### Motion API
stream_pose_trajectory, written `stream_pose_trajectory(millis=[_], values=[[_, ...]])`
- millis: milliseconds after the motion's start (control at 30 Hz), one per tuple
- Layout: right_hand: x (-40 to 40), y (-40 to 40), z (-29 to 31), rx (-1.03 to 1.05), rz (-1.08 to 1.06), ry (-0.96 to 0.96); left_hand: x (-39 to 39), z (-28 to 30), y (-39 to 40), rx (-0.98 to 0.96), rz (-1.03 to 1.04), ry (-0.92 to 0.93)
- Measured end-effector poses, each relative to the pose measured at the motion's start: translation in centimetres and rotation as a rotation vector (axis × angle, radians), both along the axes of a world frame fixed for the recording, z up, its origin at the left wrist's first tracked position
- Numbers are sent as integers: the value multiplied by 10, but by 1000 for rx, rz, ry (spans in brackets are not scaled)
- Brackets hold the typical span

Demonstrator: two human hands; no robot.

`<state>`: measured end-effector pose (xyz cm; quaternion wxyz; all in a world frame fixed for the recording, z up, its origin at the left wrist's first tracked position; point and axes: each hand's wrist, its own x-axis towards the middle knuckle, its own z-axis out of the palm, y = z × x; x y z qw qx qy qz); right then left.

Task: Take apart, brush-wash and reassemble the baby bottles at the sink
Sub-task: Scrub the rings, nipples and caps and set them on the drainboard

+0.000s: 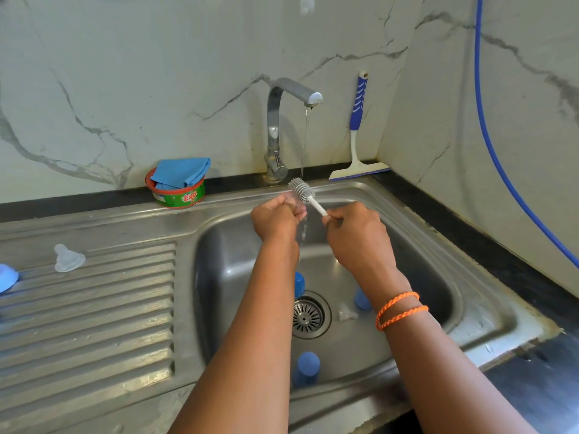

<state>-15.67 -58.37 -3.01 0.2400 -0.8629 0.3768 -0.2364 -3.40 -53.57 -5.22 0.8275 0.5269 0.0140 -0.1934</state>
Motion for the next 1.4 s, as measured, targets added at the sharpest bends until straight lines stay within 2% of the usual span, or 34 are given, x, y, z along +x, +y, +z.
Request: stream_pose_trajectory(millis=[67,200,367,633,733,867,1233,1400], values=[[4,0,-1,-12,-47,1,-4,3,-1,30,-69,-58],[10,-5,-3,-14,-59,-31,-7,7,0,55,-119,-61],[4,-5,-6,9,20,-17,-2,4,1,-45,27,91],[-7,-8,1,82,58,53,1,-1,2,-64,215,198],[-4,-7,-3,75,18,52,8,3,5,-128,115,210],[-4,-6,-5,42,-23,14,3,8,7,-159,-72,139],[0,2,-3,-20,18,-31,2,9,3,-128,-206,119],[-1,-1,-4,13,30,-48,1,9,4,-197,-219,118]])
